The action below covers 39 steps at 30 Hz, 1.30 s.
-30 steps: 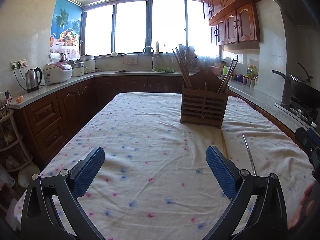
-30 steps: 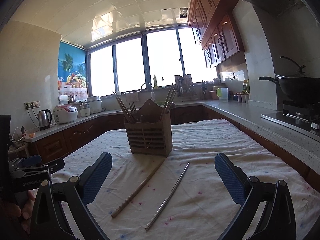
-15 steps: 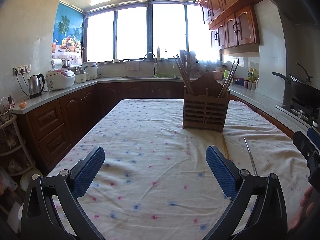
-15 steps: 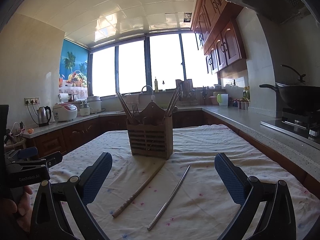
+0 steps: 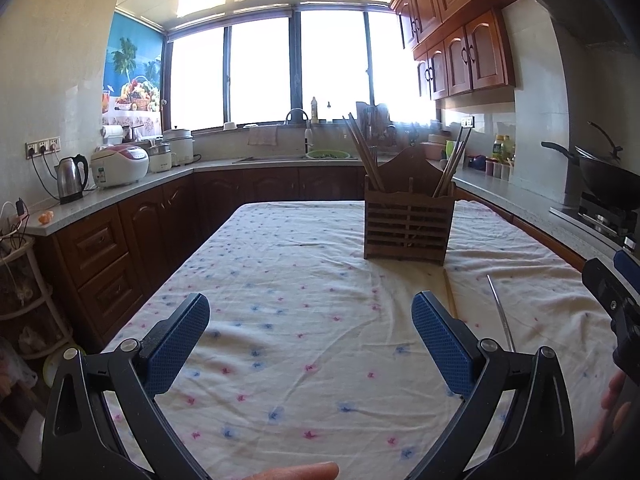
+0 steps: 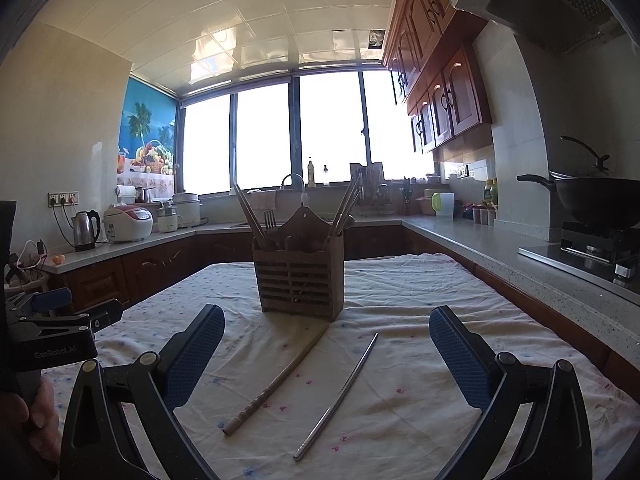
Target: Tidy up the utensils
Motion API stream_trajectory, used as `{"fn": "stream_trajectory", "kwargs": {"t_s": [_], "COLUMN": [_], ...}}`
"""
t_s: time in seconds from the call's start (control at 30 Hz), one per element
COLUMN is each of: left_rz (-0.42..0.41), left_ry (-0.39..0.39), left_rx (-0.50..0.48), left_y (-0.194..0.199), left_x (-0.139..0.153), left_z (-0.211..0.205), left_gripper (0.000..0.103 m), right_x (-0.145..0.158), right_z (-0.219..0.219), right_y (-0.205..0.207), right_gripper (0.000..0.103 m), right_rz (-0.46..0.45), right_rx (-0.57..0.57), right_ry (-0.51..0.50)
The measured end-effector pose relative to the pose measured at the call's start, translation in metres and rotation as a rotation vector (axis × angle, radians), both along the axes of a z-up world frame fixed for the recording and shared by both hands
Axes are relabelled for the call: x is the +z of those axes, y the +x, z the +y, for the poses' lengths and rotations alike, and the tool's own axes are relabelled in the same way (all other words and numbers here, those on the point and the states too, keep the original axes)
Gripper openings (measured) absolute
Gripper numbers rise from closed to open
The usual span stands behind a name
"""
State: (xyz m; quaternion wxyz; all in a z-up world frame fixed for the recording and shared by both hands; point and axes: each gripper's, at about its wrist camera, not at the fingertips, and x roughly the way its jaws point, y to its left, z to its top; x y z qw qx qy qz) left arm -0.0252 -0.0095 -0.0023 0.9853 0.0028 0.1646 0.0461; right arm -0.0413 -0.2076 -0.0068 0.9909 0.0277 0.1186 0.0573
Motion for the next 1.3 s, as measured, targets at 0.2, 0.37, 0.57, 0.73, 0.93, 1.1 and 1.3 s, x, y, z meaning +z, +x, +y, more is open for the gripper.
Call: {"fn": "stream_trajectory", "kwargs": {"t_s": [0.2, 0.37, 0.57, 0.73, 0.93, 1.1, 1.3], "left_rz": [0.005, 0.006, 0.011, 0.011, 0.018, 0.018, 0.020], "left_ry": [0.004, 0.001, 0.001, 0.001, 0.008, 0.008, 0.006], "left_rx": [-0.002, -0.002, -0.002, 0.000, -0.003, 0.002, 0.002], "left_y": [0.0013, 0.0024, 0.0028, 0.0032, 0.0045, 0.0052, 0.0060], "left_x": [0.0001, 0.0003, -0.0004, 0.0000, -0.0003, -0.0009, -0.0025], "left_z": [-0.0017, -0.0008, -0.0005, -0.0003, -0.0012, -0.0011, -0.0012], "left_gripper": [0.103, 0.103, 0.103, 0.103, 0.103, 0.103, 0.103], "right_x": [0.0010, 0.0013, 0.0003, -0.0003, -0.0005, -0.0010, -0.0010], "right_z": [-0.0005, -0.0006, 0.0006, 0.0014, 0.0022, 0.0023, 0.0026], "right_y": [0.0011, 0.0022, 0.0037, 0.0048, 0.0050, 0.0053, 0.0054], "right_gripper": [0.103, 0.103, 0.103, 0.103, 0.103, 0.103, 0.103], "right_rz": [0.013, 0.020, 0.027, 0.032, 0.028, 0.032, 0.032], "right_rx": [0.000, 0.003, 0.009, 0.014, 0.015, 0.016, 0.017], "right_ry": [0.008, 0.010, 0.010, 0.011, 0.012, 0.013, 0.013]}}
